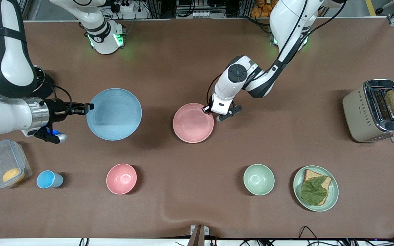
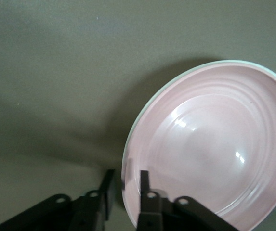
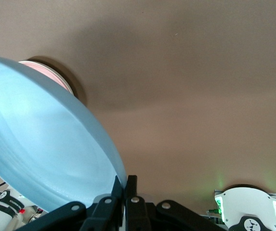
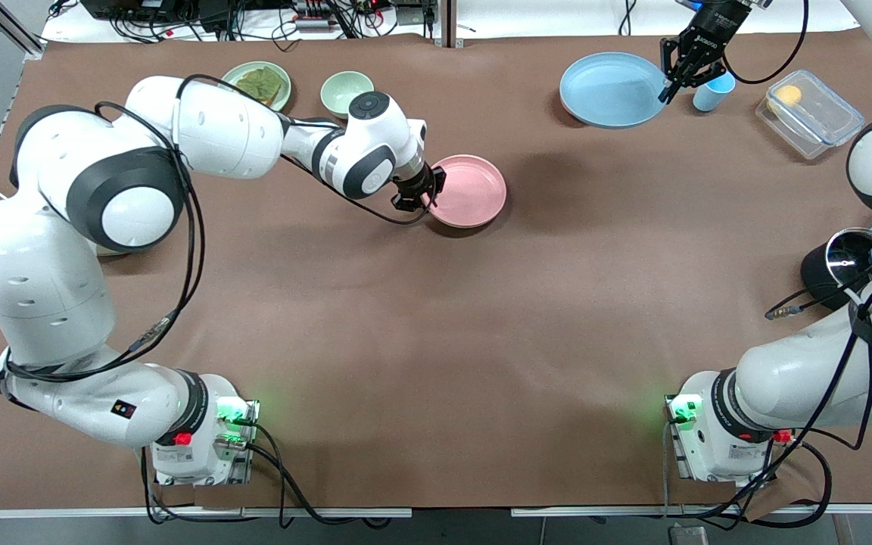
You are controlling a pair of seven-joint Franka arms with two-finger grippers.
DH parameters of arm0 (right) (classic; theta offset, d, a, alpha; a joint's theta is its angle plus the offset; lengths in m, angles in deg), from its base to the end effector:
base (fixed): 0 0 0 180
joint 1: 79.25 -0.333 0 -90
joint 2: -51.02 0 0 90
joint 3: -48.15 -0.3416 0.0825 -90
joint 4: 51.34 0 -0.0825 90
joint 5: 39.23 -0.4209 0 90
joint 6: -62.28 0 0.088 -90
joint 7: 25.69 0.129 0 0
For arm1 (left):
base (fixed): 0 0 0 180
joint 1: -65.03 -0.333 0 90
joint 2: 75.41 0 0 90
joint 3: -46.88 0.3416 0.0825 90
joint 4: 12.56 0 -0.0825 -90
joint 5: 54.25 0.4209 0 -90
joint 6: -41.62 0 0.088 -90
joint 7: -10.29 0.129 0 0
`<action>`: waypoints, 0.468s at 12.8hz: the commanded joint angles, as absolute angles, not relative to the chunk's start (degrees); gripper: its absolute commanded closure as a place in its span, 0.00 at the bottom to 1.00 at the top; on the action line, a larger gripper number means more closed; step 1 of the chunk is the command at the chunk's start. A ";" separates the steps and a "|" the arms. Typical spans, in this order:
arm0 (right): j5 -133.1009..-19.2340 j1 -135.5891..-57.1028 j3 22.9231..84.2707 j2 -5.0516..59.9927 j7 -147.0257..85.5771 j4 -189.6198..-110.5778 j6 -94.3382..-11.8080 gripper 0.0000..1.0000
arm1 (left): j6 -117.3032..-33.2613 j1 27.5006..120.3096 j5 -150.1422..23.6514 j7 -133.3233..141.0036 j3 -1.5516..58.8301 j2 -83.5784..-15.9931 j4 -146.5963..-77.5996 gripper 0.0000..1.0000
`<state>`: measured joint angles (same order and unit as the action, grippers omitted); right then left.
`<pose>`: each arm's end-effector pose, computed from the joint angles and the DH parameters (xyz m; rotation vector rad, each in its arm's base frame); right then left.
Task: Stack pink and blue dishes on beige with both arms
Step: 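Lower the pink plate onto the beige plate and open the left gripper, then withdraw the left gripper while the right gripper brings the blue plate over pink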
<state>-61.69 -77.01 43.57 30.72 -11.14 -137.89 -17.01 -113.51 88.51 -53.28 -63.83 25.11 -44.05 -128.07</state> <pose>0.6417 0.0748 0.4392 -2.6782 0.3134 0.7403 0.4667 -0.4652 0.1835 2.7801 0.7960 -0.0932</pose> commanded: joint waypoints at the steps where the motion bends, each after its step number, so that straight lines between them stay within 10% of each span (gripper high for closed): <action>1: -61.12 -76.70 43.14 30.72 -11.72 -138.26 -16.64 1.00 | -113.51 88.15 -51.79 -64.86 25.61 -45.42 -127.52 0.00; 6: -62.17 -80.91 42.96 27.48 -10.49 -139.93 -21.55 1.00 | -98.78 80.60 -50.48 -64.24 25.96 -59.65 -127.35 0.00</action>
